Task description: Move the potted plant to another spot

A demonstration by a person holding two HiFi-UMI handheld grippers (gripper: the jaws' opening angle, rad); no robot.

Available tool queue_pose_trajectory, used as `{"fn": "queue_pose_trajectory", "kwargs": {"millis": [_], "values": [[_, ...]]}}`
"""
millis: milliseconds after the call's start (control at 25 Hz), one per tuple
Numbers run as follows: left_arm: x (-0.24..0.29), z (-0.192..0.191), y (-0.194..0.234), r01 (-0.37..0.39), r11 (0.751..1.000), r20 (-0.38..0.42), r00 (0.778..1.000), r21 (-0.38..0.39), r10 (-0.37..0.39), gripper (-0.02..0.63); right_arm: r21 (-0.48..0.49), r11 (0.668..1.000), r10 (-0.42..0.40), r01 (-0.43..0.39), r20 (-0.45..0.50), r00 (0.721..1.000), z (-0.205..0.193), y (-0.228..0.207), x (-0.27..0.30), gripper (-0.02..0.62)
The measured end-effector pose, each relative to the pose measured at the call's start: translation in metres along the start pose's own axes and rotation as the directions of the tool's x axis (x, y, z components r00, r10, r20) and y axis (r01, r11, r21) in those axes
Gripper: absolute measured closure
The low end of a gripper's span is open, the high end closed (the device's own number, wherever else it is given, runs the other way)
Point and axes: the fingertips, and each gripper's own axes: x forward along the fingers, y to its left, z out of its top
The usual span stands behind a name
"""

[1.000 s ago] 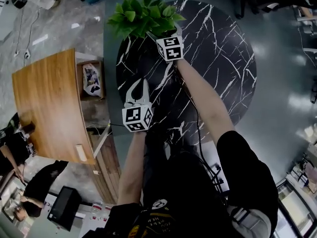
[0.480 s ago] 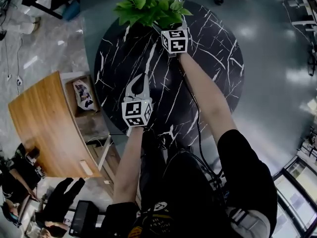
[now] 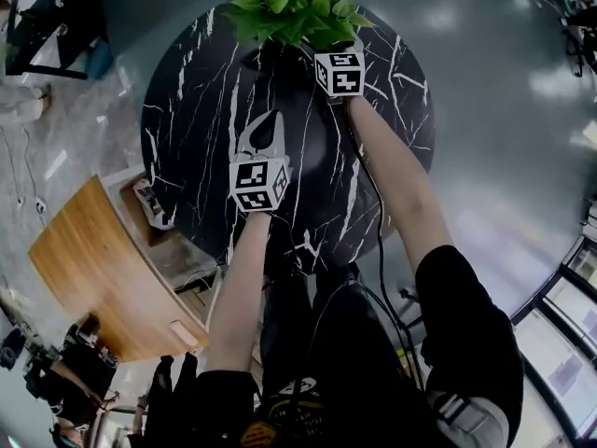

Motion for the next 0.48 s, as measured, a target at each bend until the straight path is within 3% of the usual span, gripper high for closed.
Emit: {"fn": "queue_pose_trajectory", "kwargs": {"millis": [280,480], "values": [[0.039,0.002,-0.051,0.087,0.994,-0.023,0.996,0.066,-0.086,0.601,0.062,0.988,-0.140,0.141,-0.027,0.990,-0.035,-0.097,-0.072,0.118],[0.063,-0.004,-0.097,0.153,0.982,-0.052,0.988,0.115,-0.148,0.601,0.114,0.968,-0.220,0.222,-0.034,0.975,-0.070,-0.142,-0.136,0.118]]}}
